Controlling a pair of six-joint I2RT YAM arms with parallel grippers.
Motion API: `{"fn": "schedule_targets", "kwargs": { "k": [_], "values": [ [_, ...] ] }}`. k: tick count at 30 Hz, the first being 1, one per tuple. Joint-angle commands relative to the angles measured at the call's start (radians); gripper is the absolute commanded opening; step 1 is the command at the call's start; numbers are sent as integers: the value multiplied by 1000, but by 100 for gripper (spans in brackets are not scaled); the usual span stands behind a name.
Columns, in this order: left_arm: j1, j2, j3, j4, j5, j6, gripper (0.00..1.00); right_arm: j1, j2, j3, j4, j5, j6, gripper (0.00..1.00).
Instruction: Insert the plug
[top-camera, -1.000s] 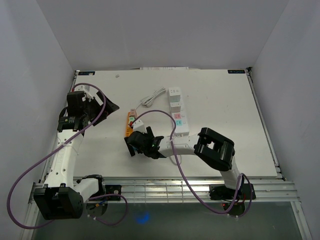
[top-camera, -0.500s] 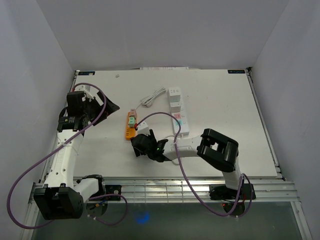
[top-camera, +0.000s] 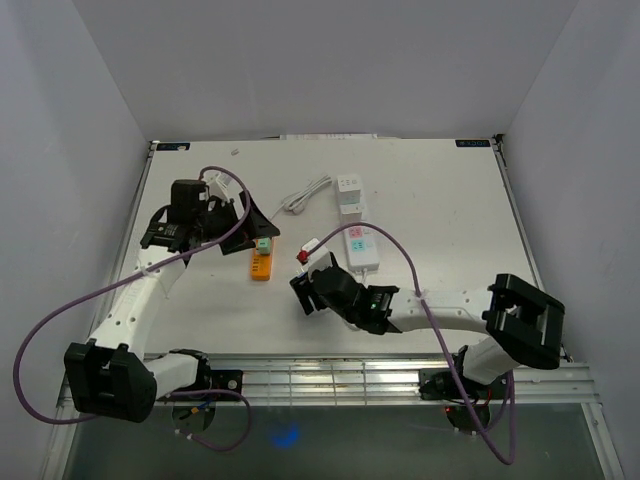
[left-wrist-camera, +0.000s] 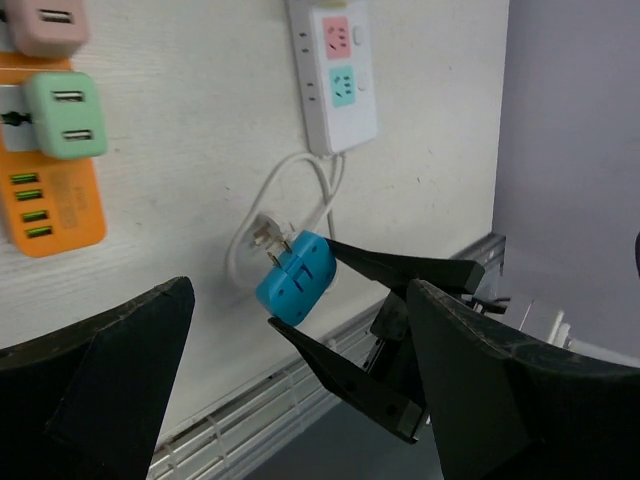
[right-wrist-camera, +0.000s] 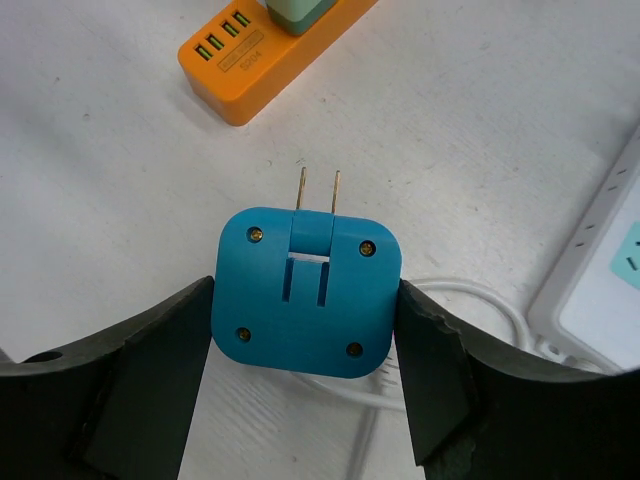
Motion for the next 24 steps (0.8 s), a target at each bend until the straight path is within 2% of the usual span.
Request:
{"fn": "schedule_targets", "kwargs": {
  "k": [1,6,10,15,24],
  "values": [
    [-104,-19,32,62,30,-25,98,-29,-143,-67,110,-52,-176,60],
    [-118,47,33,117,181,-50,98,-100,-295,-116,87,-132,-255,64],
    [-149,55,9,195,243,-85,98,-163,-408,-133,68,-301,-322,66],
    [-187,78,10,256,292,-129,98,-195,-458,-138,57,-347,-357,62],
    [-238,136,3,301,320,-158,98,-207,-433,-104,47,-436,-377,61]
  ]
}}
